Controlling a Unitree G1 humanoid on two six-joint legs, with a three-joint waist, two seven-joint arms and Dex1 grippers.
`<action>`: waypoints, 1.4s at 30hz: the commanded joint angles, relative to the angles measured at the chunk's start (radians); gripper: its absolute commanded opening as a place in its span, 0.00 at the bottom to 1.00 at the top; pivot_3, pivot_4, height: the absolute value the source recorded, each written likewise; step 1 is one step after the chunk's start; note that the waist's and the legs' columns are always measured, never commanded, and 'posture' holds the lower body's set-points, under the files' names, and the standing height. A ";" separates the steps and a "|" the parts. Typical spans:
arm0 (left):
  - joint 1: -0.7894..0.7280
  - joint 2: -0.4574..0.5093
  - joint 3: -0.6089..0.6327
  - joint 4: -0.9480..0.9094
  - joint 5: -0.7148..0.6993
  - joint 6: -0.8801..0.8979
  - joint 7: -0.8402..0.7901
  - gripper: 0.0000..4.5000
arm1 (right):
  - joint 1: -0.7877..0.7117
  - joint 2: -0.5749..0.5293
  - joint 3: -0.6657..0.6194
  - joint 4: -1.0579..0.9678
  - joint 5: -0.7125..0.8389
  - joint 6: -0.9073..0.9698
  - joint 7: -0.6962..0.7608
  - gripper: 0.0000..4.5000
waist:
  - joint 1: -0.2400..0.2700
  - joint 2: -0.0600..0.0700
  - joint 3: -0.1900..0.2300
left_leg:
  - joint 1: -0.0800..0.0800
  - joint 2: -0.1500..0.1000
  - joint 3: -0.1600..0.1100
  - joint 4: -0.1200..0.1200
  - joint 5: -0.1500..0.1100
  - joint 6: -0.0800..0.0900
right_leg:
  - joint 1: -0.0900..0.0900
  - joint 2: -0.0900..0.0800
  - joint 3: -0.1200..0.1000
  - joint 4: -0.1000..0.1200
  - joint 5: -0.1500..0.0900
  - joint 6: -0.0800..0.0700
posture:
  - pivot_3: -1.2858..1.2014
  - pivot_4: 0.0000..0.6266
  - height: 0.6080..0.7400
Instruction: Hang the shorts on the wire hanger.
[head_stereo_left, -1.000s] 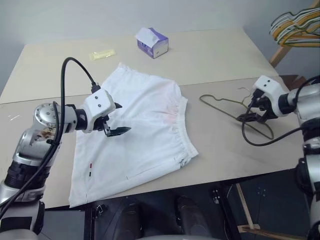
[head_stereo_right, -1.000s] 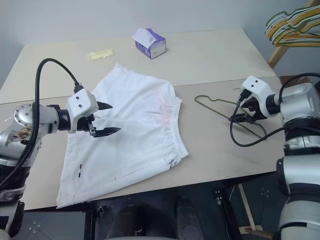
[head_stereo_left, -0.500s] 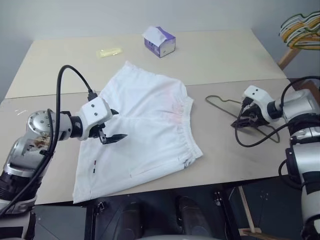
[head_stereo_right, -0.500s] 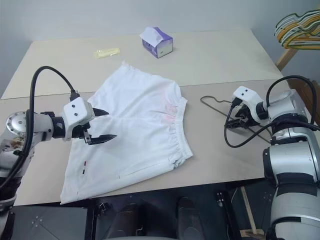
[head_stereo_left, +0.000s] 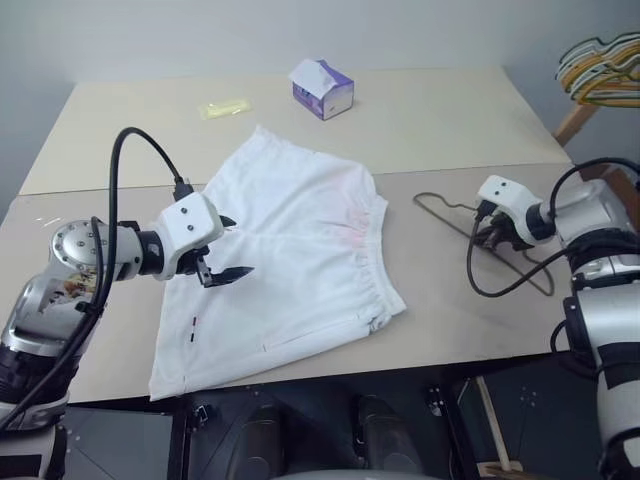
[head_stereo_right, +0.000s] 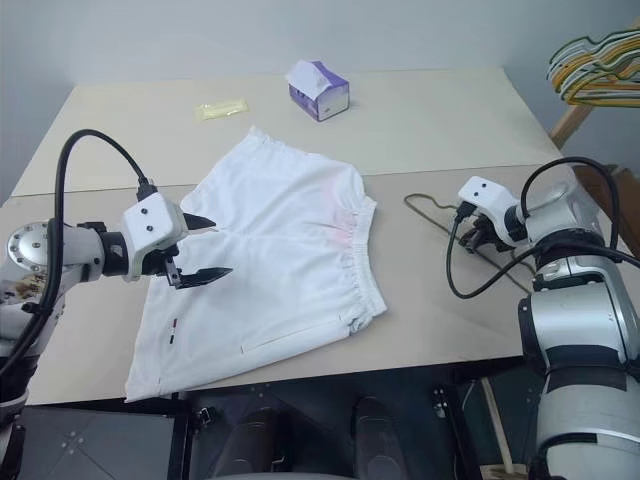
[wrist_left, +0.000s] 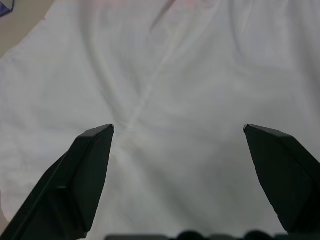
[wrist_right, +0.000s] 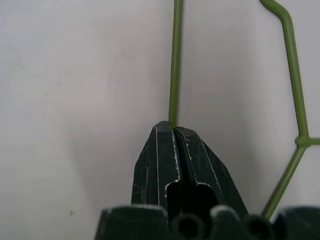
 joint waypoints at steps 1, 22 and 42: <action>-0.033 -0.013 0.017 0.013 0.004 -0.008 0.027 1.00 | 0.009 0.001 -0.030 -0.001 0.005 -0.010 -0.080 0.00 | -0.001 0.000 -0.003 | 0.000 0.000 0.000 0.000 0.001 -0.001 | 0.000 0.000 0.000 0.000 0.001 0.000 | 0.53 0.20 1.00; -0.243 -0.685 0.420 -0.067 -0.486 0.522 0.678 1.00 | 0.384 0.368 -0.265 -1.369 0.139 0.433 -0.638 0.00 | -0.031 0.002 -0.121 | -0.003 -0.002 -0.003 0.004 0.004 -0.008 | 0.002 -0.001 0.001 -0.002 0.009 0.005 | 0.51 0.00 1.00; -0.268 -0.784 0.307 -0.100 -0.545 0.344 0.828 1.00 | 0.563 0.635 0.044 -1.628 -0.008 0.415 -0.866 0.00 | -0.042 -0.003 -0.146 | -0.001 -0.003 -0.003 0.002 0.004 -0.007 | 0.003 -0.001 0.002 -0.002 0.009 0.004 | 0.50 0.00 1.00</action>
